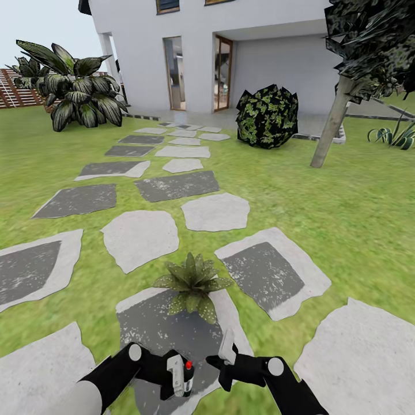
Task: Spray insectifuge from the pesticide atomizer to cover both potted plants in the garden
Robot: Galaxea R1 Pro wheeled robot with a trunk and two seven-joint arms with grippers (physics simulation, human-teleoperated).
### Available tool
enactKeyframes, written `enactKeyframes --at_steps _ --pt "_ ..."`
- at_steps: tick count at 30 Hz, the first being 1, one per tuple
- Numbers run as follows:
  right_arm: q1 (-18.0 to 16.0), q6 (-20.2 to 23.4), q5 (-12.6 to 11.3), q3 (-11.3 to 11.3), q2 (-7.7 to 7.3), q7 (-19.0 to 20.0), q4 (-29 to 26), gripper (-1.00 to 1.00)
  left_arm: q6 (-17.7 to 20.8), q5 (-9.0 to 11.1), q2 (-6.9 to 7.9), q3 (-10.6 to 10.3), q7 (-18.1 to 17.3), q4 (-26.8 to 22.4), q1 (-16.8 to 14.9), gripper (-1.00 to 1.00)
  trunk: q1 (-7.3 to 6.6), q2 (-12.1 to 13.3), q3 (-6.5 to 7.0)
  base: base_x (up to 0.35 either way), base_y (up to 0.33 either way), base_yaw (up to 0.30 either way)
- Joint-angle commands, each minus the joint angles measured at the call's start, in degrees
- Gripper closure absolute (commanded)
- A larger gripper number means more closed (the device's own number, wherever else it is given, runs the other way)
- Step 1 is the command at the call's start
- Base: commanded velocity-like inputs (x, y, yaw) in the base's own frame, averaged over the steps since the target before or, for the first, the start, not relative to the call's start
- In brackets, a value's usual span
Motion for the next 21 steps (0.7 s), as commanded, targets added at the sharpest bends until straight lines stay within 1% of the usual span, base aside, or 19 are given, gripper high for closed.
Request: enactKeyframes --at_steps 1,2,3,5,7,8,9,11,13,15,16,18,20,21 --pt "-0.02 -0.22 0.41 -0.15 0.04 0.15 -0.11 1.0 -0.35 -0.22 0.75 -0.05 0.0 0.04 -0.01 1.0 -0.01 -0.02 -0.05 0.0 0.0 0.0" --pt "-0.02 -0.22 0.41 -0.15 0.04 0.16 -0.23 1.0 -0.35 -0.24 1.43 -0.05 0.0 0.2 0.02 1.0 -0.01 -0.02 -0.05 0.0 0.0 0.0" --pt "-0.02 -0.18 0.41 -0.15 0.04 0.17 -0.42 1.0 -0.35 -0.25 2.56 -0.06 0.0 0.62 0.04 1.0 -0.01 -0.02 -0.05 0.0 0.0 0.0" --pt "-0.02 -0.16 0.42 -0.17 0.04 0.18 -0.56 1.0 -0.35 -0.25 3.89 -0.06 0.0 1.3 0.06 1.0 -0.01 -0.02 -0.05 0.0 0.0 0.0" --pt "-0.02 -0.14 0.42 -0.16 0.04 0.18 -0.63 1.0 -0.39 -0.24 5.54 -0.06 0.0 1.87 0.13 1.0 -0.01 -0.02 -0.05 0.0 0.0 0.0" --pt "-0.02 -0.14 0.42 -0.15 0.04 0.18 -0.65 1.0 -0.43 -0.21 6.62 -0.03 0.0 2.14 0.14 1.0 -0.01 -0.02 -0.05 0.0 0.0 0.0" --pt "-0.02 -0.14 0.42 -0.17 0.04 0.18 -0.65 1.0 -0.46 -0.2 7.32 0.02 0.0 2.25 0.15 1.0 -0.01 -0.02 -0.05 0.0 0.0 0.0" --pt "-0.02 -0.14 0.48 -0.19 0.04 0.22 -0.68 1.0 -0.52 -0.1 9.21 0.09 0.0 2.4 0.21 1.0 -0.01 -0.02 -0.05 0.0 0.0 0.0" --pt "-0.02 -0.14 0.49 -0.21 0.04 0.25 -0.72 1.0 -0.53 -0.04 10.26 0.19 0.0 2.43 0.54 1.0 -0.01 -0.02 -0.05 0.0 0.0 0.0" --pt "-0.02 -0.14 0.5 -0.26 -0.02 0.26 -0.7 1.0 -0.57 0.05 11.69 0.32 0.0 2.45 0.83 1.0 -0.01 -0.02 -0.05 0.0 0.0 0.0" --pt "-0.02 -0.18 0.52 -0.29 -0.08 0.22 -0.68 -1.0 -0.59 0.17 12.68 0.38 0.0 2.48 0.95 1.0 -0.01 -0.02 -0.05 0.0 0.0 0.0" --pt "-0.02 -0.3 0.69 -0.38 -0.13 0.06 -0.67 -1.0 -0.6 0.28 13.62 0.56 0.1 2.77 1.11 1.0 -0.01 -0.02 -0.05 0.0 0.0 0.0" --pt "-0.02 -0.41 0.79 -0.67 -0.36 -0.2 -0.57 -1.0 -0.61 0.45 14.02 0.76 0.54 4.18 1.17 1.0 -0.01 -0.02 -0.05 0.0 0.0 0.0" --pt "-0.02 -0.45 0.82 -0.86 -0.51 -0.62 -0.51 -1.0 -0.61 0.93 14.11 0.86 1.48 5.14 1.19 1.0 -0.01 -0.02 -0.05 0.0 0.0 0.0"
